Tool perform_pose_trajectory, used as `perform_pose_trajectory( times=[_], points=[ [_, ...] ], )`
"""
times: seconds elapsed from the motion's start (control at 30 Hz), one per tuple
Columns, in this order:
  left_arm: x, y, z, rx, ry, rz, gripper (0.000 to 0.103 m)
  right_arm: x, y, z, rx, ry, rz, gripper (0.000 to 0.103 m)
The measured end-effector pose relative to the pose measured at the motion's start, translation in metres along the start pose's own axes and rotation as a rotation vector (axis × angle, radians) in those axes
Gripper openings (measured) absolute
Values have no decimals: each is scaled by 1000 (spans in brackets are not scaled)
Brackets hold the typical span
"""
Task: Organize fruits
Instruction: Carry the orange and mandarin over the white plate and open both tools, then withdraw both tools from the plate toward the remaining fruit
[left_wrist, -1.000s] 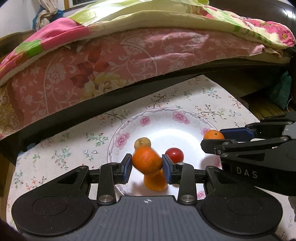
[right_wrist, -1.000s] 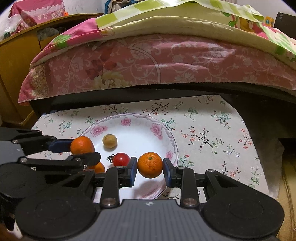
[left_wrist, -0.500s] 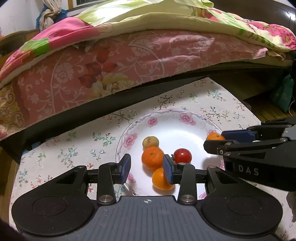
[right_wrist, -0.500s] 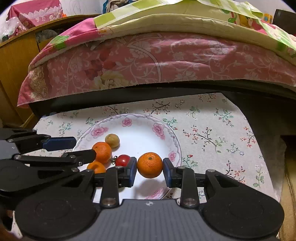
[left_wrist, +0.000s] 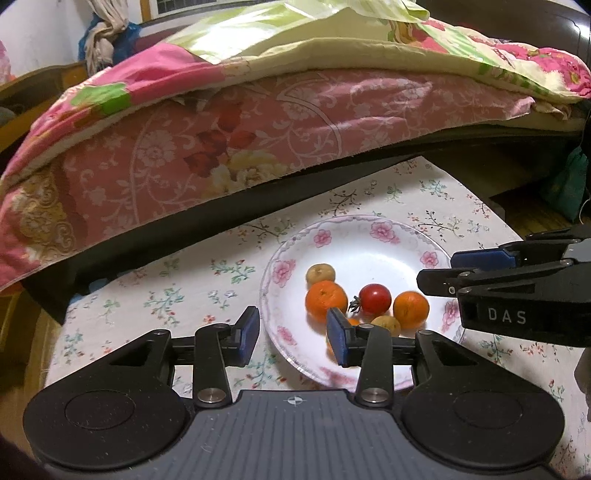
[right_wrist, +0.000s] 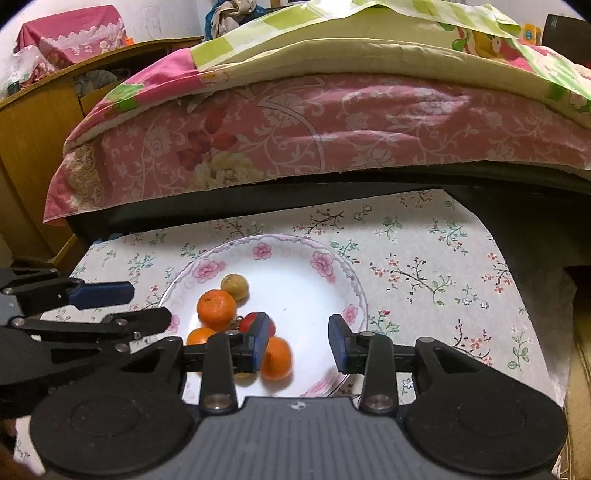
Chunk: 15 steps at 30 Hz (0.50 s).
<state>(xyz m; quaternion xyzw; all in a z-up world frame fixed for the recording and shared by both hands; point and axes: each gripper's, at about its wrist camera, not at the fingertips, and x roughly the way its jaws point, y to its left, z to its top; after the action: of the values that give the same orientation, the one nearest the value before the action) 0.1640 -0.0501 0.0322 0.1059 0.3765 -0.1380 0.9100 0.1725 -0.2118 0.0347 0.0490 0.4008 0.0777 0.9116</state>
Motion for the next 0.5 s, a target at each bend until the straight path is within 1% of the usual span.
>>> perform_pose_trajectory(
  times=[0.2,0.5],
  points=[
    [-21,5,-11,10,5,4,51,-15,16,-6,-43,-5,24,35],
    [-41,11,-38,8,41,-23,52,-33,35,-27,-103,24,45,35]
  ],
)
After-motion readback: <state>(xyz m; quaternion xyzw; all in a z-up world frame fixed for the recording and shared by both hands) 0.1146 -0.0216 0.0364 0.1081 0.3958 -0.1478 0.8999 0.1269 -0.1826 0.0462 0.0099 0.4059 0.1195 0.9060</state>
